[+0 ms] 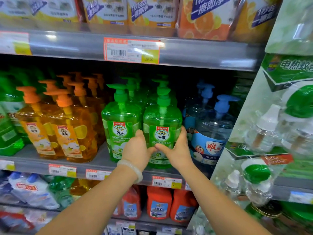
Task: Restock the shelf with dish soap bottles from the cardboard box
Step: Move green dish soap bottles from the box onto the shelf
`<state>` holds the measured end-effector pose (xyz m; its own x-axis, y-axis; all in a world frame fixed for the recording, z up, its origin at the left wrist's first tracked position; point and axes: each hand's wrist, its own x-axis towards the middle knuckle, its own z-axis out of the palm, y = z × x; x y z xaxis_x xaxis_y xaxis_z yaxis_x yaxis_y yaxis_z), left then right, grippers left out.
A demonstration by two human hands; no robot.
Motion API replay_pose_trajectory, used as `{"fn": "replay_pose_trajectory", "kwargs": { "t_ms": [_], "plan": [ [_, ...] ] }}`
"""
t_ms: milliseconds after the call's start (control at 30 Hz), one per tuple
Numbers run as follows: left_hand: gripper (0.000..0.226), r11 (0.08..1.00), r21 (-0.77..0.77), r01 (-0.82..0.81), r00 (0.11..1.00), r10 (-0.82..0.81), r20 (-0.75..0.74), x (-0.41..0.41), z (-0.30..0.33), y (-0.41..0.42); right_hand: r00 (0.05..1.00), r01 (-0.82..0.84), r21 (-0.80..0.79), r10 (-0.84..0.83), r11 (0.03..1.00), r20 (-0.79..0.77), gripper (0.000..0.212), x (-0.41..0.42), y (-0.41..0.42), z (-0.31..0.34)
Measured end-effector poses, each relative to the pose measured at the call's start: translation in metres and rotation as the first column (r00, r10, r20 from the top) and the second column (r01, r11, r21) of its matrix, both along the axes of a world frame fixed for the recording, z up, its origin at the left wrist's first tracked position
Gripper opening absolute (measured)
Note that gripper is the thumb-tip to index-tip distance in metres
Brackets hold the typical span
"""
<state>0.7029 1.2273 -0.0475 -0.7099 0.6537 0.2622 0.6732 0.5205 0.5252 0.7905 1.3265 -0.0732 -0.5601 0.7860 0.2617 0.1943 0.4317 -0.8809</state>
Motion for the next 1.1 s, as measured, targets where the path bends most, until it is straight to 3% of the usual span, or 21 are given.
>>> {"fn": "replay_pose_trajectory", "kwargs": {
  "t_ms": [667,767,867,967,1033,1100],
  "plan": [
    [0.045,0.998,-0.016,0.068,0.996,-0.069,-0.064,-0.010,-0.003,-0.010,1.000,0.028,-0.033,-0.028,0.999,-0.006,0.100,-0.002,-0.002,-0.005],
    [0.046,0.997,-0.020,0.069,0.986,-0.071,-0.154,-0.011,0.005,-0.015,1.000,0.013,-0.039,-0.014,0.999,-0.007,0.101,-0.001,0.001,-0.006],
    [0.043,0.992,0.081,0.093,0.971,-0.072,-0.228,-0.010,0.020,-0.020,1.000,-0.008,-0.043,0.009,0.999,0.013,0.104,-0.001,0.002,-0.001],
    [0.038,0.957,0.211,0.198,0.896,-0.089,-0.436,-0.016,0.032,-0.023,1.000,-0.026,-0.068,0.025,0.997,-0.005,0.113,0.005,-0.002,0.013],
    [0.045,0.942,0.223,0.251,0.837,-0.095,-0.539,-0.023,0.033,-0.021,0.991,-0.059,-0.064,0.050,0.996,-0.126,0.104,0.011,-0.008,0.035],
    [0.059,0.940,0.168,0.297,0.818,-0.160,-0.552,-0.028,0.036,-0.018,0.961,-0.075,0.022,0.078,0.997,-0.264,0.083,0.014,-0.013,0.067]
  ]
}}
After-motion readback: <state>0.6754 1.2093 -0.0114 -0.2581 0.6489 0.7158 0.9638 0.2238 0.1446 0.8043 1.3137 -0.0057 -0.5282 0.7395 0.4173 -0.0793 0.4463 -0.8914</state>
